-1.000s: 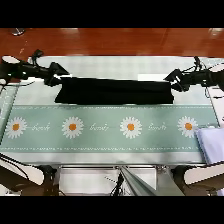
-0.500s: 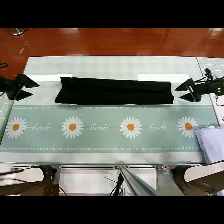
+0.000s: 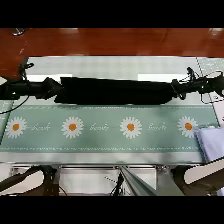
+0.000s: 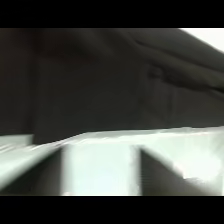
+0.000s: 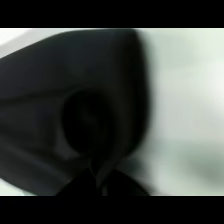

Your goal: Fold the shirts.

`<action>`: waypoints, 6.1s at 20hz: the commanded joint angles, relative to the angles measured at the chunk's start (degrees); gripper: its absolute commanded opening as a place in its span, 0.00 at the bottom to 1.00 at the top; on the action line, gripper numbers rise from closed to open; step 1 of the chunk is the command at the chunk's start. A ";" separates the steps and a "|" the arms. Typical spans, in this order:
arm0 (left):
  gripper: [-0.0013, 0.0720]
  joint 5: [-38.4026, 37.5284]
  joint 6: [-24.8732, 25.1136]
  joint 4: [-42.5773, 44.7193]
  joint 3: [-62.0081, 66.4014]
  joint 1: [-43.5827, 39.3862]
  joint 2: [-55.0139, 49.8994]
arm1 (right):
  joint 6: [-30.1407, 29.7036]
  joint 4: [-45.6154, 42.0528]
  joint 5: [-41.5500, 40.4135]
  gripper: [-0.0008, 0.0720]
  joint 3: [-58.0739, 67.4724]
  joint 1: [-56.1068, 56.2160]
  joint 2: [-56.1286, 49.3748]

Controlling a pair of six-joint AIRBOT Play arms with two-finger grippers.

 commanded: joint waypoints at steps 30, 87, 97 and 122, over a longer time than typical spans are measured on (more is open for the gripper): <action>0.05 -2.82 -5.11 -11.65 30.32 -37.46 -28.94 | 9.53 5.64 6.21 0.07 -26.99 7.04 68.26; 0.05 1.20 8.74 -9.46 -21.03 -4.11 27.12 | 3.30 15.50 -19.28 0.06 -19.56 37.79 22.75; 0.05 -2.01 6.64 -12.28 -21.00 -4.59 27.15 | 20.61 -12.20 19.54 0.06 25.27 13.14 27.89; 0.05 4.55 8.79 -12.37 -20.94 -4.57 27.12 | 25.31 -55.76 30.49 0.82 -6.19 -40.89 61.61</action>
